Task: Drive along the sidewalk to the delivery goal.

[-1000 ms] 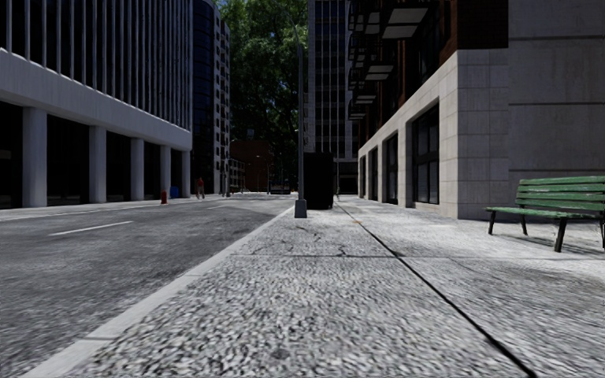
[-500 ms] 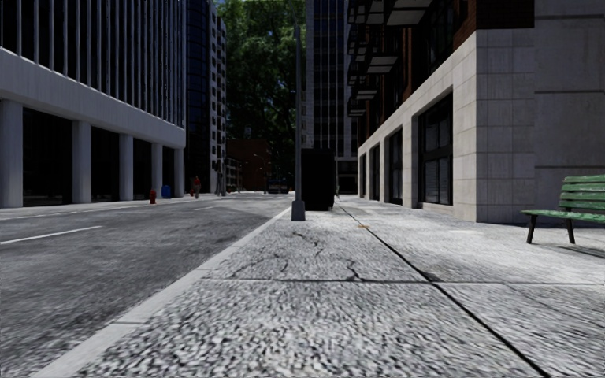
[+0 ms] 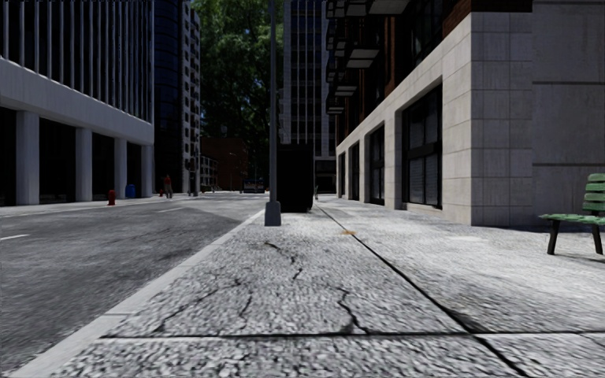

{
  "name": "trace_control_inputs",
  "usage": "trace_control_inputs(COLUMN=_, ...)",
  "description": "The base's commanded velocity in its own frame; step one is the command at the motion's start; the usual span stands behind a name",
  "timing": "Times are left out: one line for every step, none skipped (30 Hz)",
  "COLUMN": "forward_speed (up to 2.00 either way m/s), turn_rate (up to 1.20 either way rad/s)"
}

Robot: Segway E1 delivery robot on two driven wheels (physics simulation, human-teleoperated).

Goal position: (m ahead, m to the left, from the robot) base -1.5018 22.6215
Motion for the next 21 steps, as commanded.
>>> trace_control_inputs(forward_speed=2.0, turn_rate=-0.29)
trace_control_inputs(forward_speed=2.0, turn_rate=-0.29)
trace_control_inputs(forward_speed=2.0, turn_rate=-0.29)
trace_control_inputs(forward_speed=2.0, turn_rate=-0.29)
trace_control_inputs(forward_speed=2.0, turn_rate=-0.29)
trace_control_inputs(forward_speed=2.0, turn_rate=-0.29)
trace_control_inputs(forward_speed=2.0, turn_rate=-0.29)
trace_control_inputs(forward_speed=2.0, turn_rate=-0.29)
trace_control_inputs(forward_speed=2.0, turn_rate=-0.29)
trace_control_inputs(forward_speed=2.0, turn_rate=-0.29)
trace_control_inputs(forward_speed=2.0, turn_rate=-0.29)
trace_control_inputs(forward_speed=2.0, turn_rate=-0.29)
trace_control_inputs(forward_speed=2.0, turn_rate=-0.29)
trace_control_inputs(forward_speed=2.0, turn_rate=-0.29)
trace_control_inputs(forward_speed=2.0, turn_rate=-0.29)
trace_control_inputs(forward_speed=2.0, turn_rate=-0.29)
trace_control_inputs(forward_speed=2.0, turn_rate=-0.29)
trace_control_inputs(forward_speed=2.0, turn_rate=-0.29)
trace_control_inputs(forward_speed=2.0, turn_rate=-0.29)
trace_control_inputs(forward_speed=2.0, turn_rate=-0.29)
trace_control_inputs(forward_speed=2.0, turn_rate=-0.29)
